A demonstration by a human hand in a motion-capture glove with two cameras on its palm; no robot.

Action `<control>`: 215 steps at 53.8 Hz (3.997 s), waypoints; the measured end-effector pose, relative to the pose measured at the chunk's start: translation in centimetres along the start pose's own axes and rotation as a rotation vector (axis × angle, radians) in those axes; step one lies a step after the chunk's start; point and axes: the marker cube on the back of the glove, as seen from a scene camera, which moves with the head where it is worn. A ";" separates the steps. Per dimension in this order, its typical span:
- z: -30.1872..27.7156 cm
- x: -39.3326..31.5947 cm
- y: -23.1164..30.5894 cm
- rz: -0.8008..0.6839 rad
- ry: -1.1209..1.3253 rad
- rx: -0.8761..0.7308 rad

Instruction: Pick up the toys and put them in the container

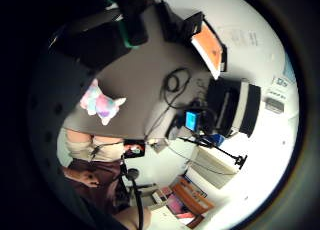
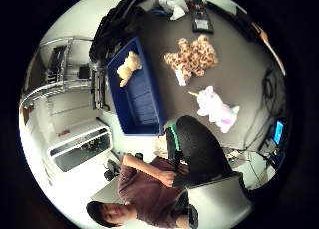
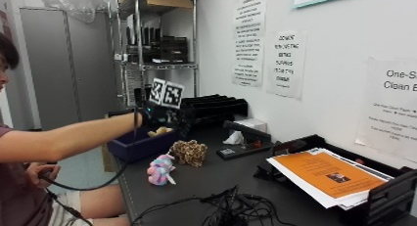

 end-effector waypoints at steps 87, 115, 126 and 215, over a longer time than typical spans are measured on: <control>-8.0 -9.3 -6.3 0.002 -0.031 0.384; -6.4 -27.3 -8.0 -0.433 0.006 0.363; -5.7 -29.4 -8.3 -0.433 0.029 0.235; 14.5 -5.3 -17.9 -0.057 -0.100 0.190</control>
